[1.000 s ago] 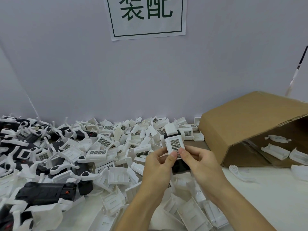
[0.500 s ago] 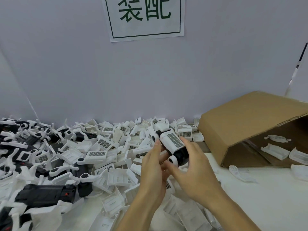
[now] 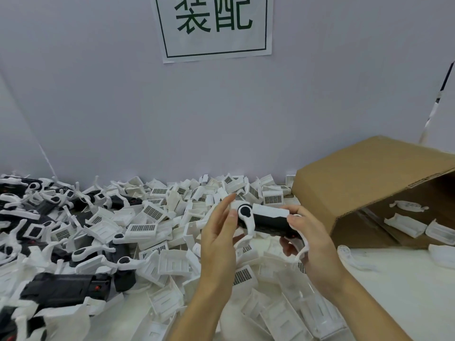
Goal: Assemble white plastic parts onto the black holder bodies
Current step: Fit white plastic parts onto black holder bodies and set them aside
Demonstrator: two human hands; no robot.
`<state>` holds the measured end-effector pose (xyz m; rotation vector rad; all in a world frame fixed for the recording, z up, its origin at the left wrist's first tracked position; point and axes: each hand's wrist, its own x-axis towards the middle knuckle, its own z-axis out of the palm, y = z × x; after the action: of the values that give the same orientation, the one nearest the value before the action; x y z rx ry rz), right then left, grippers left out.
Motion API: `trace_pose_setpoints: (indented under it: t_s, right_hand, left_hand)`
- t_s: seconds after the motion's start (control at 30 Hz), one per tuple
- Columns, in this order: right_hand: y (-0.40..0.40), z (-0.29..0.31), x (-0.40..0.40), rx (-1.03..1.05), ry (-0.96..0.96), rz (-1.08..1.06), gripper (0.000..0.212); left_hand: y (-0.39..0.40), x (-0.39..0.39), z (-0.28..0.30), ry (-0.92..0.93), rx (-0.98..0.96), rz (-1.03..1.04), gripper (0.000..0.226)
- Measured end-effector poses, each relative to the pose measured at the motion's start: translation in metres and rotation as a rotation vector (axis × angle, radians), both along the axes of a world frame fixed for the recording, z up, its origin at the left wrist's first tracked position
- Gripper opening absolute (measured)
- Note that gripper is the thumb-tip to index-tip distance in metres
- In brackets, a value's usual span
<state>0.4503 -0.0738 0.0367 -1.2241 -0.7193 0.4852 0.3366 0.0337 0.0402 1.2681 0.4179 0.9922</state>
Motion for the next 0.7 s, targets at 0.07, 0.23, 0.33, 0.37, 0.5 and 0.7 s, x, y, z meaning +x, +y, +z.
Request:
trace_pose_setpoints:
  t_s: [0.07,0.23,0.33,0.37,0.5,0.7]
  right_hand:
    - [0.0,-0.001,0.0,0.016,0.02,0.013,0.035]
    - [-0.001,0.004,-0.004,0.04,0.147,0.037,0.04]
    - [0.0,0.008,-0.005,0.073,0.286,0.038,0.033]
    - [-0.001,0.01,-0.005,0.067,0.338,0.05,0.032]
    - [-0.008,0.015,-0.001,0.035,0.577,0.21,0.037]
    - [-0.01,0.015,0.0,0.072,0.606,0.225,0.035]
  left_hand:
    - [0.002,0.0,-0.001,0.007,0.006,0.016,0.029]
    - [0.005,-0.001,0.002,-0.009,0.058,0.027,0.026]
    - [0.006,-0.003,0.003,-0.024,0.052,0.021,0.021]
    - [0.006,-0.003,0.004,-0.036,0.029,0.007,0.025]
    - [0.007,-0.003,0.005,-0.078,0.041,-0.089,0.033]
    - [0.008,-0.001,0.006,-0.068,0.077,-0.09,0.03]
